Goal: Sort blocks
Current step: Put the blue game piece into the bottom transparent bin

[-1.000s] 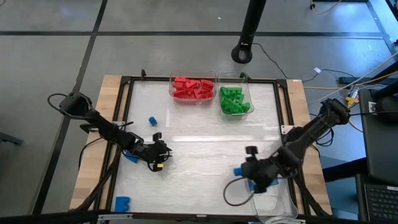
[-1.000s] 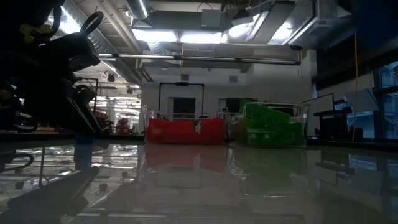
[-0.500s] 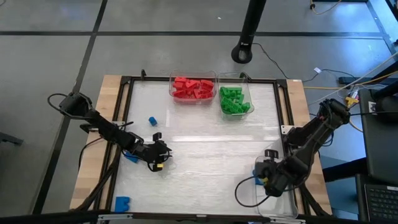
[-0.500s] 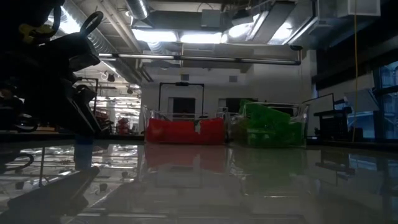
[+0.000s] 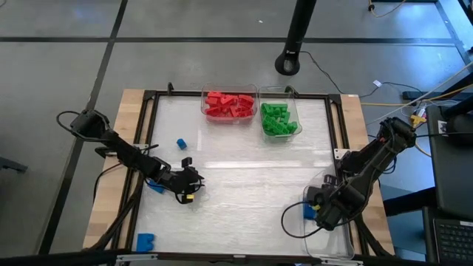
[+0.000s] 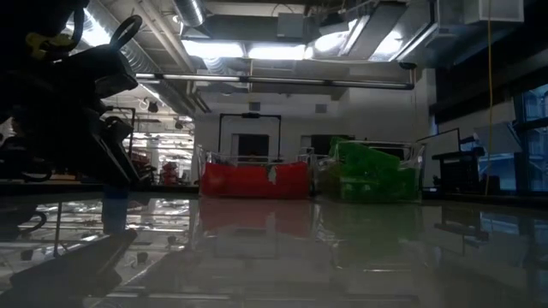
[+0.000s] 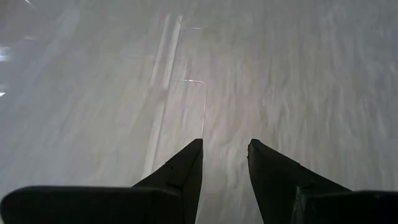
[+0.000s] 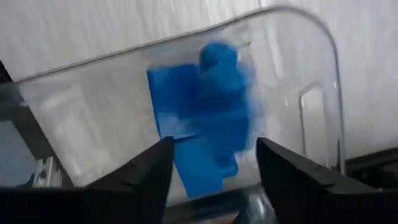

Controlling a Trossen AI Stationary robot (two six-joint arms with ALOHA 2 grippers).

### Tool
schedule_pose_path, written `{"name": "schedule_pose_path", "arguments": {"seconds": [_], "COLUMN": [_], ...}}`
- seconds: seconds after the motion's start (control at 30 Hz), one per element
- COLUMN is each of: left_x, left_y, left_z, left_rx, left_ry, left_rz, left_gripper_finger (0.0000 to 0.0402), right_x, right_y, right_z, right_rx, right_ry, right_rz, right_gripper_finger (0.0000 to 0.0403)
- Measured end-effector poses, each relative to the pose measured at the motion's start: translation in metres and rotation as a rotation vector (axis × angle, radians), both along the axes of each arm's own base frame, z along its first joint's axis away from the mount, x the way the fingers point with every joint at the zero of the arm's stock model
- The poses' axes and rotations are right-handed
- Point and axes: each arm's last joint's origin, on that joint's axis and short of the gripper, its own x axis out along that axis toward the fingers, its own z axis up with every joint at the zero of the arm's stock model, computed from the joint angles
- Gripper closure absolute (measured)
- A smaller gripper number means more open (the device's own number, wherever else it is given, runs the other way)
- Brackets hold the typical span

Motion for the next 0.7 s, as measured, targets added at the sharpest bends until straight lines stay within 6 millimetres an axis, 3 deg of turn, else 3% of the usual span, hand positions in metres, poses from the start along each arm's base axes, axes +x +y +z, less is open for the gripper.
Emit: {"name": "schedule_pose_path", "arguments": {"seconds": [0.17, 0.33, 0.53, 0.7], "left_x": [0.0, 0.0, 0.0, -0.001], "left_y": [0.0, 0.0, 0.001, 0.003], "left_z": [0.0, 0.0, 0.001, 0.021], "left_rx": [0.0, 0.0, 0.028, 0.081], "left_ry": [0.0, 0.0, 0.009, 0.048], "left_rz": [0.0, 0.0, -0.004, 0.043], "left_gripper_finger": [0.0285, 0.0285, 0.0285, 0.0285], "right_x": [-0.002, 0.004, 0.034, 0.068], "right_y": [0.002, 0.002, -0.003, -0.014], "right_z": [0.0, 0.002, 0.028, 0.041], "right_rx": [0.062, 0.117, 0.046, -0.156], "right_ry": [0.074, 0.05, -0.282, -0.597], "right_rz": [0.002, 0.014, 0.125, 0.264], "right_gripper_finger": [0.0119, 0.0093, 0.0094, 0.0095]}}
